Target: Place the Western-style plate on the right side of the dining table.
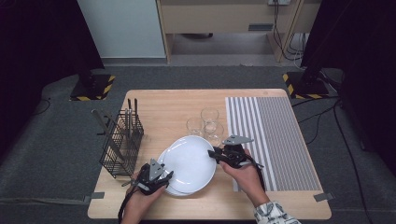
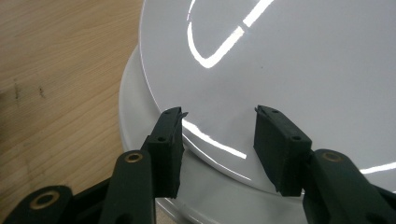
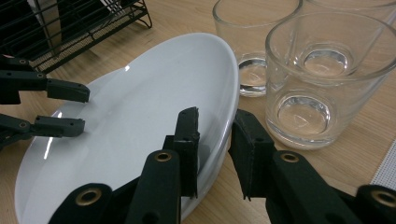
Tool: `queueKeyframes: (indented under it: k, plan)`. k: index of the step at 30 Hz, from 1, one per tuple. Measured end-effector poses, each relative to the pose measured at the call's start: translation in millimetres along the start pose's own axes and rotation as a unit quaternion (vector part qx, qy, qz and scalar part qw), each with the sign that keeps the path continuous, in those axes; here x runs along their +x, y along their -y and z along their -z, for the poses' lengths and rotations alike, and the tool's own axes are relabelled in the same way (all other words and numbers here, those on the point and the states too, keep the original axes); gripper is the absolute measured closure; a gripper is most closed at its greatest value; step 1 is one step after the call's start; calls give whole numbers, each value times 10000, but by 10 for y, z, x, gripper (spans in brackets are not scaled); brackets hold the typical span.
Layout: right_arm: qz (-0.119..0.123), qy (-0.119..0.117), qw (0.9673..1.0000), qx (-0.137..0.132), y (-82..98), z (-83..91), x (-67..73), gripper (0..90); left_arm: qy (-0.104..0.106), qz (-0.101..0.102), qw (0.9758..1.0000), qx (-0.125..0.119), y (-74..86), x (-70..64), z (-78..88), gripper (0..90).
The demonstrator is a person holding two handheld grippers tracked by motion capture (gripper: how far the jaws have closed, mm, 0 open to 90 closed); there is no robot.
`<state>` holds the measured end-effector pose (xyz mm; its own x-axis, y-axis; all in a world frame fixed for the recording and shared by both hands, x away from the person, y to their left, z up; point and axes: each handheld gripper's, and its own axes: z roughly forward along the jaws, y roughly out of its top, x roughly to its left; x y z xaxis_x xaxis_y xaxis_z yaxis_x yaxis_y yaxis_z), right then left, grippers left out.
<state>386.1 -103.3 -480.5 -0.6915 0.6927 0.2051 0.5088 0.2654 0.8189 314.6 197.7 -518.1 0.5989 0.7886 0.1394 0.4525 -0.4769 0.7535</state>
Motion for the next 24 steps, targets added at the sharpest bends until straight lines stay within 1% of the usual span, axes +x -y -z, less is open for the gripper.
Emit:
queueKeyframes:
  k: [1,4,10,14,18,20,21,23,24]
  plan:
    - [19,35,10000,-21,-3,3,10,727,1,-3,10000,14,-4,0,0,509]
    - [-3,35,10000,-76,-3,10,22,731,-18,-6,10000,21,-11,-9,1,508]
    - [-31,36,9999,-105,1,13,27,735,23,19,10000,12,-12,-2,-2,501]
    - [-45,43,9999,-133,-13,15,38,741,-14,-37,10000,16,-16,-9,3,500]
    - [-68,55,9998,-164,-24,20,51,748,-33,-45,10000,21,-24,-13,2,494]
    - [-85,56,9998,-169,-29,22,55,751,-33,-61,10000,18,-29,-13,-2,490]
    - [-107,74,9998,-172,-50,26,64,756,-31,-104,9999,12,-45,-12,-16,479]
    - [-91,87,9998,-178,-59,29,69,760,-23,-128,9999,10,-54,-11,-22,472]
    - [-84,116,9997,-195,-92,36,87,766,8,-141,9999,-16,-65,-9,-32,473]
